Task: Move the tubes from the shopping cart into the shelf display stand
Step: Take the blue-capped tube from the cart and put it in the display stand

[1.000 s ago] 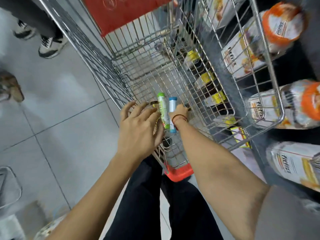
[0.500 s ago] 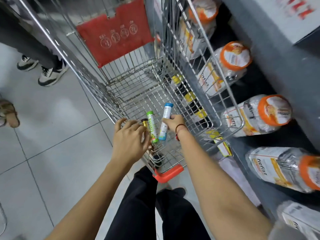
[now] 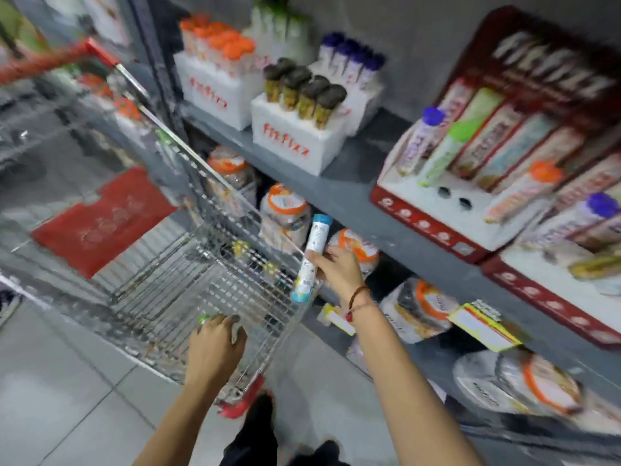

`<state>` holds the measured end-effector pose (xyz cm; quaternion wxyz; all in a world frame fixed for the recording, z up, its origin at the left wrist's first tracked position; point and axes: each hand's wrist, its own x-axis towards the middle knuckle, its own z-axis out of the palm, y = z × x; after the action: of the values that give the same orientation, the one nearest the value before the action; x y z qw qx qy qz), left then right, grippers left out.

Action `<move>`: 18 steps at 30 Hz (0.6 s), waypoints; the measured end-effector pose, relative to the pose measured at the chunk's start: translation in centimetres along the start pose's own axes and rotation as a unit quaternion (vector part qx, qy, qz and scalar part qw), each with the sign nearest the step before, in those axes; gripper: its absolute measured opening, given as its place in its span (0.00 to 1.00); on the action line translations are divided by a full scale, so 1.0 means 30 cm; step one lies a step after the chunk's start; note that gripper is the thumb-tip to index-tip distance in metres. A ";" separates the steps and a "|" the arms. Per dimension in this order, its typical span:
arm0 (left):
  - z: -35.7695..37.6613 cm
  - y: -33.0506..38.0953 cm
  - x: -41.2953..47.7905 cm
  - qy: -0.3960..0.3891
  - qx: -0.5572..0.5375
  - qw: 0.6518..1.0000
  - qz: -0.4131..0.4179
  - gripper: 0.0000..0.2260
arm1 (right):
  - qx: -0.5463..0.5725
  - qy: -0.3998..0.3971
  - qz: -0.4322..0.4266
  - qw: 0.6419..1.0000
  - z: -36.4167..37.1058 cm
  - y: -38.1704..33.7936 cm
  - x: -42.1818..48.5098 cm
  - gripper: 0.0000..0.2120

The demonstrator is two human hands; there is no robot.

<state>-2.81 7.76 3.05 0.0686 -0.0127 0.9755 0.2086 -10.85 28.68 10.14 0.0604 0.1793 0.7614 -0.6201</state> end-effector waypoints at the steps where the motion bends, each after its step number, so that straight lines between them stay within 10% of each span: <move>1: 0.001 0.043 0.011 -0.002 -0.002 1.000 0.025 0.10 | 0.036 0.010 -0.004 0.999 -0.050 -0.026 -0.019 0.08; 18: 0.040 0.724 0.113 -0.033 -0.086 0.943 0.320 0.12 | 0.343 0.196 -0.091 0.914 -0.787 -0.098 -0.306 0.10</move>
<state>-7.18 28.08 10.29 0.0288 0.3014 0.9038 0.3026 -0.28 49.18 21.02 -0.2122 0.2373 0.5115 -0.7982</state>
